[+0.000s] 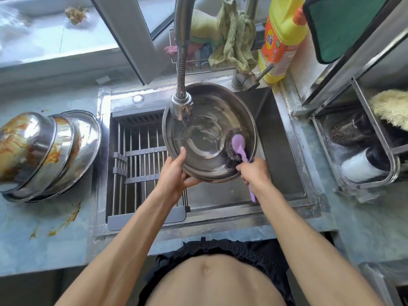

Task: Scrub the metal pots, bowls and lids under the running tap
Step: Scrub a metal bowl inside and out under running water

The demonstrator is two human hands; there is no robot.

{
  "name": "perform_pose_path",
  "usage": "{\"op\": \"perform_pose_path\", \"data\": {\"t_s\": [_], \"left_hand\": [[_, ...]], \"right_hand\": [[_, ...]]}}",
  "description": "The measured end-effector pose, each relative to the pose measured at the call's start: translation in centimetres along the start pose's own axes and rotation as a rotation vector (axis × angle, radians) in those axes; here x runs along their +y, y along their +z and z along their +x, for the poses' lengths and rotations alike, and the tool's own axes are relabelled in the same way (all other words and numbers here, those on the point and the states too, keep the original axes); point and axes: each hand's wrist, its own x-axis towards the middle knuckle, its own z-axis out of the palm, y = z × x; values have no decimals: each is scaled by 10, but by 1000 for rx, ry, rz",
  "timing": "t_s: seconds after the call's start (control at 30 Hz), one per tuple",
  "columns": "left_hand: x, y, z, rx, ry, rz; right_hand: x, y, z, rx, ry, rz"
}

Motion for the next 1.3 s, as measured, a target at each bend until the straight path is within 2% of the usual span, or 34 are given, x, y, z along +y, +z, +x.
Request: {"op": "perform_pose_path", "data": {"t_s": [0.1, 0.2, 0.3, 0.4, 0.47, 0.57, 0.67, 0.73, 0.8, 0.93, 1.03, 1.13, 1.2, 1.3], "left_hand": [[22, -17, 3, -36, -45, 268], [62, -25, 8, -23, 40, 400], [104, -28, 14, -52, 138, 562], [128, -25, 16, -131, 90, 840], [130, -20, 12, -145, 119, 913], [120, -12, 4, -133, 226, 854], [100, -11, 3, -104, 304, 748], [84, -12, 8, -11, 291, 617], [68, -13, 13, 91, 284, 498], [37, -4, 9, 187, 337, 382], [22, -6, 7, 191, 353, 289], [21, -11, 7, 144, 363, 193], [24, -11, 6, 127, 379, 147], [25, -14, 4, 134, 379, 132]], "right_hand": [[-2, -4, 10, 37, -36, 61], [-9, -14, 11, 87, -105, 41], [-18, -24, 11, 58, -222, -37], [-30, -32, 8, 70, -330, -128], [-42, -38, 4, 83, -355, -209], [-56, -41, -6, 94, -374, -335], [-56, -31, -14, 112, -546, -628], [-55, -23, -20, 66, -555, -834], [-55, -13, -28, -29, -506, -907], [-63, 11, -49, -354, -429, -888], [-68, 24, -61, -603, -369, -516], [-68, 27, -58, -658, -232, -229], [-67, 26, -55, -663, -253, -278], [-63, 22, -43, -530, -413, -669]]}}
